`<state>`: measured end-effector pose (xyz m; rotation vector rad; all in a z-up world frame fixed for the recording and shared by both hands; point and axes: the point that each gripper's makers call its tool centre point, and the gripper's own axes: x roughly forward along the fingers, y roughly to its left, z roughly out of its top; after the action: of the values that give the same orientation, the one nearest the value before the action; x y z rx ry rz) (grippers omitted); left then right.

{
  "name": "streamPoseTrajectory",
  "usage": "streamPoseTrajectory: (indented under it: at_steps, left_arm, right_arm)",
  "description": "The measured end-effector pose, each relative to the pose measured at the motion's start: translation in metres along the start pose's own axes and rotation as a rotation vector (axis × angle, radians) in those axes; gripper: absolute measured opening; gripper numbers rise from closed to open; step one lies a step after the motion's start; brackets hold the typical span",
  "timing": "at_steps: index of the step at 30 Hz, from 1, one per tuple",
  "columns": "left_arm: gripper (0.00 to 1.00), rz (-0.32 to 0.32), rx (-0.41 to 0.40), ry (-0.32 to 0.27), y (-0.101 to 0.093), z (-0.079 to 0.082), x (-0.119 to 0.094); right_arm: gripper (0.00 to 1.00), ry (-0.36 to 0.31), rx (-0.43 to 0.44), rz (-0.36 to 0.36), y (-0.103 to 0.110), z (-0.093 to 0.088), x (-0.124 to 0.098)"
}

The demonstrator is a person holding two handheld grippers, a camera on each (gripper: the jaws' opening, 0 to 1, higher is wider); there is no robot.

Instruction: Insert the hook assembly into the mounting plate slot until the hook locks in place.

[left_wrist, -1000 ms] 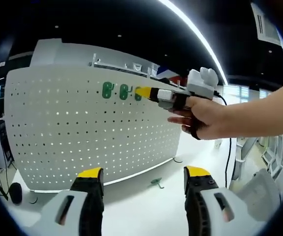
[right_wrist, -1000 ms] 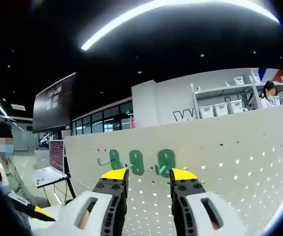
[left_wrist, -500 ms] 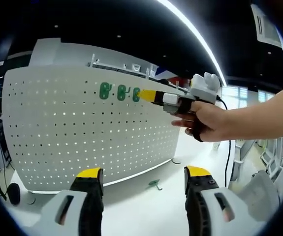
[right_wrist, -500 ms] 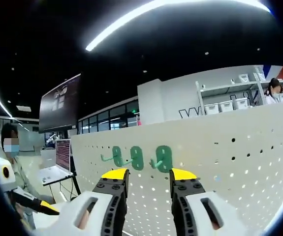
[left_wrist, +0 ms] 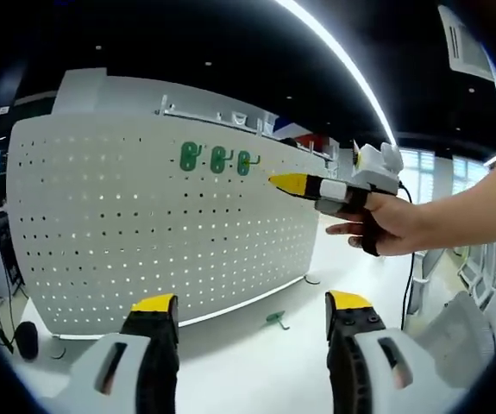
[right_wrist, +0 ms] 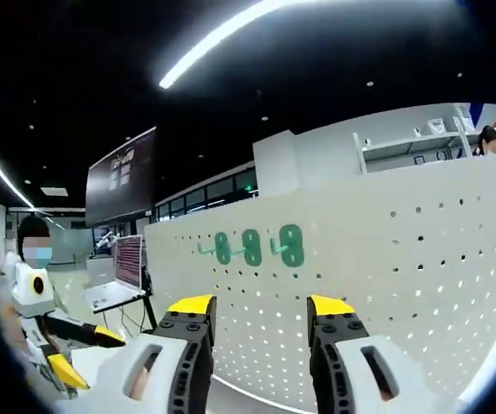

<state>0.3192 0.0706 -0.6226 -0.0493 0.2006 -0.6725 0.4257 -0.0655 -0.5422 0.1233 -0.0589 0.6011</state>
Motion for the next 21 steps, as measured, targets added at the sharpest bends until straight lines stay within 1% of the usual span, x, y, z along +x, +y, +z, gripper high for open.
streamPoseTrajectory:
  at_steps: [4,13,16,21]
  left_arm:
    - [0.71,0.011,-0.006,0.001,0.005,-0.002,-0.002]
    - [0.72,0.014,-0.008,-0.007,0.007,-0.003,-0.005]
    - [0.73,0.025,-0.009,-0.003,0.009,-0.004,-0.005]
    - [0.73,0.022,-0.01,-0.011,0.008,-0.002,-0.006]
  right_arm:
    - [0.41,0.004,0.002,0.005,0.003,-0.003,-0.008]
    - [0.42,0.024,-0.006,0.032,0.015,-0.015,-0.028]
    - [0.44,0.031,-0.011,0.038,0.016,-0.019,-0.032]
    - [0.45,0.036,-0.012,0.041,0.018,-0.022,-0.041]
